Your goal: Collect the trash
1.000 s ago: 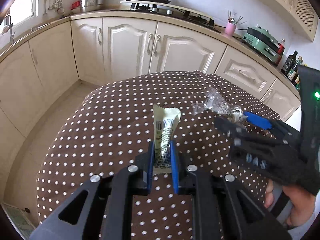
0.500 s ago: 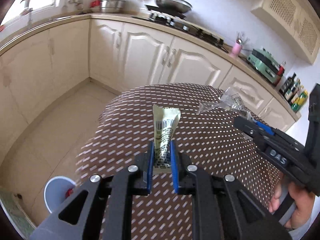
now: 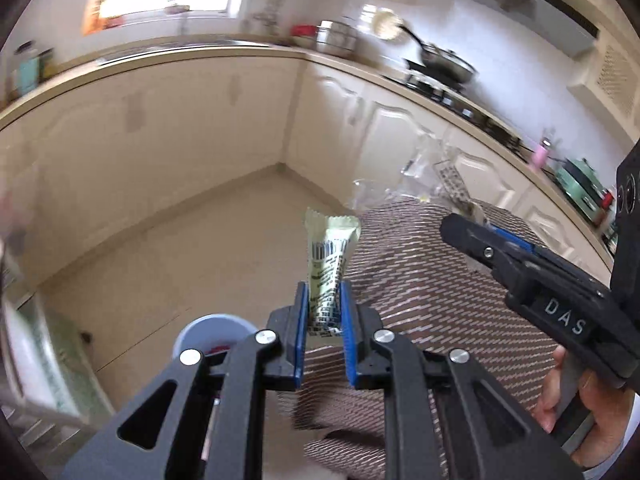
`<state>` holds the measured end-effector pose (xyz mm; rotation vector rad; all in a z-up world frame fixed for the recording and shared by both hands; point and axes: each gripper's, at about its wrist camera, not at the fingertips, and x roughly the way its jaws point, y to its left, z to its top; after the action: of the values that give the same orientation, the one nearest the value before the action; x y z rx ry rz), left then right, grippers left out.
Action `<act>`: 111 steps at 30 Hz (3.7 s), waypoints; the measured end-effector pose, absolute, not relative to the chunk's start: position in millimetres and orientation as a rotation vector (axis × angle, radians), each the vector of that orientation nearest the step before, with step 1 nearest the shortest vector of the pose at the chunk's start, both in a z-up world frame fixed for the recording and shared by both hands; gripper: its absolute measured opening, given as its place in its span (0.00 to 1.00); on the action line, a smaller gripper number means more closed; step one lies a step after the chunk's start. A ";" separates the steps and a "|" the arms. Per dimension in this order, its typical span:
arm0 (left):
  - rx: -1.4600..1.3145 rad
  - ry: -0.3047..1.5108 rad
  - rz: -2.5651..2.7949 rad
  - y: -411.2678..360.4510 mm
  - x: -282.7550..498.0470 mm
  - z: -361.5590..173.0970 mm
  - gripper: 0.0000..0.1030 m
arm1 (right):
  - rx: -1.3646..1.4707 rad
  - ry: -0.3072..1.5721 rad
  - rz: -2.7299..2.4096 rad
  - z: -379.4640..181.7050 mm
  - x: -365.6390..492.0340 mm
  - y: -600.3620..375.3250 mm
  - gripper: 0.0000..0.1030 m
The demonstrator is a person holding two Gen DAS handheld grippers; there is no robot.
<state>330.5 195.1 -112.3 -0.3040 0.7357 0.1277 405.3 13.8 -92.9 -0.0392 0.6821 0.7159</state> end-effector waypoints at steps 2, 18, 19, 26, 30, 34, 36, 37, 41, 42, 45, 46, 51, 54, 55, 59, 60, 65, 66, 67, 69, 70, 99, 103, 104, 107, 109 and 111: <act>-0.333 0.737 0.170 223.1 311.1 -117.2 0.14 | -0.061 0.705 0.759 -102.3 393.3 48.7 0.39; -0.477 0.906 0.306 340.7 291.4 -231.3 0.14 | -0.213 0.884 0.796 -211.0 374.3 171.5 0.39; -0.484 0.925 0.304 344.7 297.3 -240.8 0.14 | -0.215 0.889 0.789 -216.4 377.0 174.3 0.39; -0.505 1.046 0.285 355.1 345.5 -299.0 0.14 | -0.171 0.933 0.724 -250.2 408.7 167.8 0.39; -0.515 1.069 0.260 354.8 371.3 -317.3 0.15 | -0.167 0.938 0.684 -261.5 421.7 163.8 0.39; -0.505 1.084 0.224 351.4 391.7 -326.3 0.35 | -0.120 0.936 0.667 -263.7 430.1 158.7 0.39; -0.503 1.063 0.233 351.7 393.6 -325.3 0.49 | -0.117 0.932 0.663 -264.0 432.3 157.1 0.39; -0.504 1.049 0.242 352.1 392.6 -323.9 0.51 | -0.119 0.932 0.662 -264.2 432.6 157.2 0.39; -0.504 1.061 0.281 356.4 384.8 -320.4 0.51 | -0.122 0.935 0.661 -265.4 432.6 156.9 0.39; -0.505 1.063 0.289 358.0 382.1 -319.7 0.51 | -0.124 0.939 0.664 -265.9 432.6 158.2 0.39; -0.530 1.052 0.316 368.6 369.5 -316.3 0.51 | -0.132 0.937 0.670 -265.8 431.3 163.0 0.39; -0.538 1.046 0.324 370.8 365.4 -314.2 0.51 | -0.136 0.939 0.672 -265.5 431.3 166.3 0.39; -0.534 1.021 0.348 373.6 353.8 -301.8 0.51 | -0.157 0.936 0.685 -265.5 430.9 175.4 0.39; -0.528 1.011 0.353 373.8 352.5 -295.2 0.51 | -0.155 0.922 0.690 -263.6 432.2 180.7 0.44; -0.529 1.005 0.351 373.0 352.7 -292.4 0.51 | -0.156 0.912 0.690 -262.7 433.3 182.8 0.45; -0.525 1.003 0.345 369.1 352.5 -281.5 0.52 | -0.165 0.910 0.685 -259.6 436.4 187.5 0.50; -0.523 0.999 0.339 367.8 350.6 -277.9 0.52 | -0.166 0.901 0.679 -255.1 434.7 186.0 0.50; -0.479 0.953 0.323 357.7 340.1 -247.8 0.52 | -0.155 0.859 0.659 -224.0 416.8 163.6 0.53; -0.446 0.936 0.315 350.5 336.4 -236.1 0.53 | -0.158 0.846 0.652 -216.2 410.5 156.9 0.54; -0.428 0.926 0.308 346.6 333.4 -230.0 0.56 | -0.166 0.826 0.637 -204.9 400.6 146.3 0.56; -0.389 0.912 0.281 332.5 324.9 -213.8 0.56 | -0.163 0.800 0.610 -190.0 386.8 130.4 0.57; -0.373 0.896 0.265 322.7 319.0 -203.4 0.56 | -0.164 0.785 0.591 -179.5 376.1 117.5 0.57; -0.031 0.308 0.089 69.2 60.3 -14.5 0.65 | -0.035 0.286 0.329 -47.5 104.7 -132.9 0.91; -0.007 0.259 0.069 51.1 35.2 -8.0 0.65 | -0.036 0.252 0.308 -45.0 83.2 -144.7 0.92; -0.002 0.250 0.061 47.9 31.2 -6.9 0.65 | -0.038 0.242 0.302 -44.3 78.6 -148.1 0.93; 0.002 0.224 0.052 39.5 16.9 -6.3 0.65 | -0.032 0.220 0.289 -43.4 66.9 -155.0 0.93; 0.007 0.221 0.050 36.1 9.3 -6.4 0.65 | -0.031 0.211 0.285 -44.0 58.9 -159.8 0.93; 0.011 0.216 0.050 33.2 4.3 -6.3 0.65 | -0.029 0.204 0.286 -43.5 53.4 -161.2 0.93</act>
<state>4.3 33.2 -6.3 0.0115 0.2164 0.0497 53.4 -161.2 -43.5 -0.0292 0.2036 0.2865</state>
